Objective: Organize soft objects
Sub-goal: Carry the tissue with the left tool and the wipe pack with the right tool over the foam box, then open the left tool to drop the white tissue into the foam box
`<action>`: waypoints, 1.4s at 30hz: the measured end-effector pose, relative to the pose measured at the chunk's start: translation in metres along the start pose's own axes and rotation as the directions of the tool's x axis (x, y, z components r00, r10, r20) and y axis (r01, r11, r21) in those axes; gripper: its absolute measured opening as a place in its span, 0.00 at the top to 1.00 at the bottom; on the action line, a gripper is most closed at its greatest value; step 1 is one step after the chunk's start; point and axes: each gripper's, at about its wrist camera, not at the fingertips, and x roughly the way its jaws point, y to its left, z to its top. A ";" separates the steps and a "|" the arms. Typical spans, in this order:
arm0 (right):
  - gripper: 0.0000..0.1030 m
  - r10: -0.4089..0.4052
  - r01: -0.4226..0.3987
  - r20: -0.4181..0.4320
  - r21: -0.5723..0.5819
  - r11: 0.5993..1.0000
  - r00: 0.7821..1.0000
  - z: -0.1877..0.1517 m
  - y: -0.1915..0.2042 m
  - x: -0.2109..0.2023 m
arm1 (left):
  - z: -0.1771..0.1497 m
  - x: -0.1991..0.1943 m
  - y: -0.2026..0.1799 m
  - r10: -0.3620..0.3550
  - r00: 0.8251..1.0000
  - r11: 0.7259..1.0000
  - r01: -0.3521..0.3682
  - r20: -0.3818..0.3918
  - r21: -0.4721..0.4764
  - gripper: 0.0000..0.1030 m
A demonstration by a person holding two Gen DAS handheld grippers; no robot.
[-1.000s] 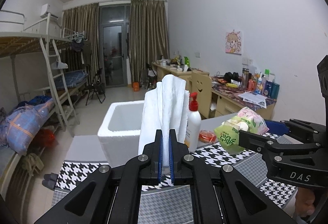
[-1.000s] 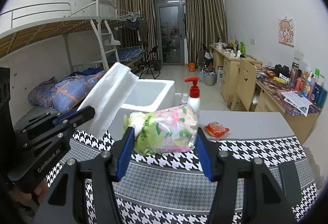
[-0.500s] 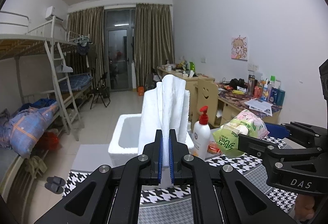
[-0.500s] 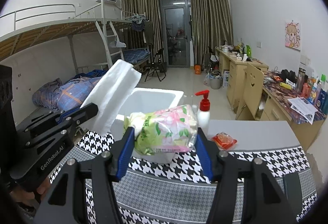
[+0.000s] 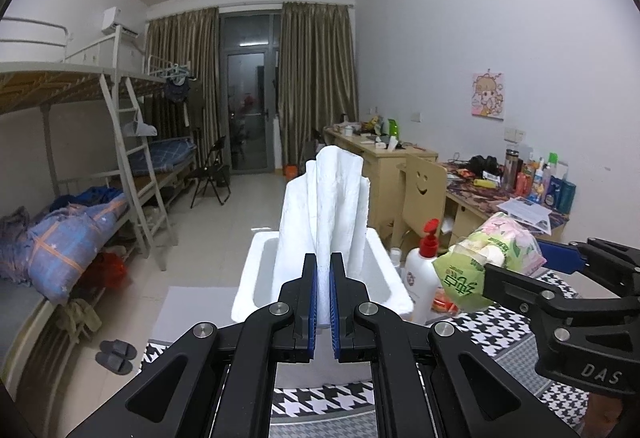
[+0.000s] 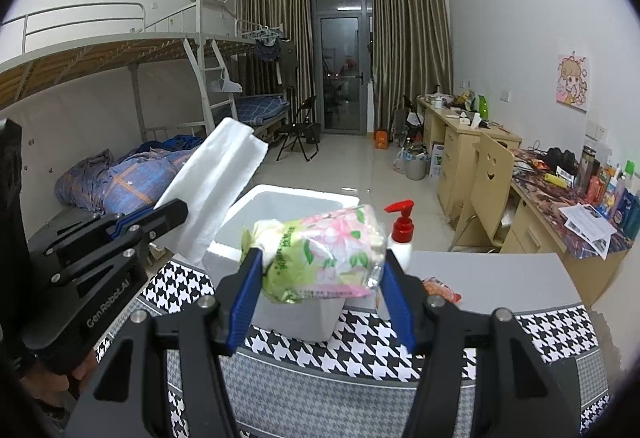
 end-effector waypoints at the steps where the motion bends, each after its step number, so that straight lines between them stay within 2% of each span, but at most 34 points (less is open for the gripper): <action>1: 0.40 -0.003 0.003 0.000 -0.002 1.000 1.000 0.001 0.001 0.001 | 0.000 0.002 0.001 0.004 1.000 1.000 -0.004 -0.002 0.002 0.94; 19: 0.40 -0.024 0.024 -0.016 -0.003 1.000 1.000 0.018 -0.002 0.030 | 0.008 0.048 0.014 0.027 0.996 0.999 -0.029 -0.081 -0.022 0.94; 39: 0.40 -0.034 0.035 -0.059 0.015 0.999 0.998 0.025 -0.008 0.061 | 0.002 0.099 0.018 -0.004 0.984 1.000 0.001 -0.177 -0.017 0.94; 41: 0.40 -0.033 0.034 -0.063 0.019 0.999 0.997 0.025 -0.010 0.063 | 0.000 0.103 0.021 -0.006 0.980 1.000 0.002 -0.198 -0.022 0.89; 42: 0.40 -0.033 0.035 -0.066 0.020 0.999 0.997 0.025 -0.011 0.065 | 0.000 0.106 0.021 -0.002 0.979 1.000 -0.002 -0.205 -0.021 0.78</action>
